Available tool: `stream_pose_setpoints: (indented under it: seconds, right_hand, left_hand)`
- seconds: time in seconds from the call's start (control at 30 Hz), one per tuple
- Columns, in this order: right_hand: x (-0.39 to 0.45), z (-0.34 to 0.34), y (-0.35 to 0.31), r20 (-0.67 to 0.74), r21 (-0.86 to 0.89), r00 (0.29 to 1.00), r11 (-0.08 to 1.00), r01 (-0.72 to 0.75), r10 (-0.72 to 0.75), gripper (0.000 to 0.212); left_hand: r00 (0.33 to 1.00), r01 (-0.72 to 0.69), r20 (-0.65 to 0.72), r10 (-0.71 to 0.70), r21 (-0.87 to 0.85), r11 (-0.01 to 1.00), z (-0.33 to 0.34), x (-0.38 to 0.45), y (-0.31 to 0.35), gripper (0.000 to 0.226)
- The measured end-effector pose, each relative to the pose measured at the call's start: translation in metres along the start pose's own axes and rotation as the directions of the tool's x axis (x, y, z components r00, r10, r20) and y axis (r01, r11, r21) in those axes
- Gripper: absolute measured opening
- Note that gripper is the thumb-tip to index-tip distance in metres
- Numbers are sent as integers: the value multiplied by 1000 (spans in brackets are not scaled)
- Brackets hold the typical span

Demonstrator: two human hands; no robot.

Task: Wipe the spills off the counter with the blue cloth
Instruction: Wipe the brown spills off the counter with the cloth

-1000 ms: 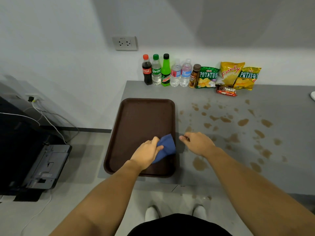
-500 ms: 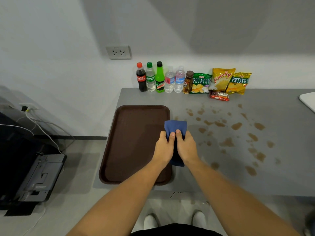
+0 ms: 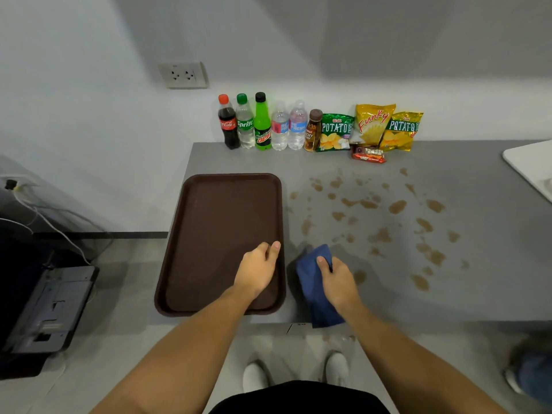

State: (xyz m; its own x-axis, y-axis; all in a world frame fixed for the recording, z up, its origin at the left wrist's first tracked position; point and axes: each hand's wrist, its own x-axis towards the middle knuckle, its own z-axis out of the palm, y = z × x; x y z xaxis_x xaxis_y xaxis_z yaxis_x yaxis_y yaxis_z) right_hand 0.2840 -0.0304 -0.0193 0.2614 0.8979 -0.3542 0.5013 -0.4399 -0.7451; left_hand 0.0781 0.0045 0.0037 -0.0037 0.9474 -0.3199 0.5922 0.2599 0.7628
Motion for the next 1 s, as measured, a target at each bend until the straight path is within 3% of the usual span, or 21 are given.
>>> stream_pose_setpoints:
  seconds: [0.13, 0.27, 0.5, 0.67, 0.77, 1.0]
  right_hand:
    - [-7, 3, 18, -4, -138, 1000, 990, 29, -30, 40]
    - [-9, -2, 17, 4, -421, 994, 901, 104, -113, 36]
    - [-16, -6, 22, -12, -700, 946, 678, 223, -323, 67]
    - [-13, 6, 44, 208, -646, 849, 584, 492, -485, 65]
    - [-10, 18, 54, 343, -598, 812, 556, 577, -473, 63]
    - [15, 36, 38, 306, -607, 794, 534, 588, -526, 60]
  left_hand:
    - [999, -6, -32, 8, 50, 999, 2, -4, -6, 54]
    - [1000, -25, -12, 27, 149, 989, 3, -5, -5, 48]
    - [998, -50, -7, 54, 273, 961, 2, 0, 2, 42]
    - [998, -46, -19, 53, 274, 961, 3, 6, 4, 41]
    - [998, -47, -34, 59, 269, 962, 2, 9, 4, 42]
    - [992, -59, -87, 87, 285, 957, -1, 15, -2, 40]
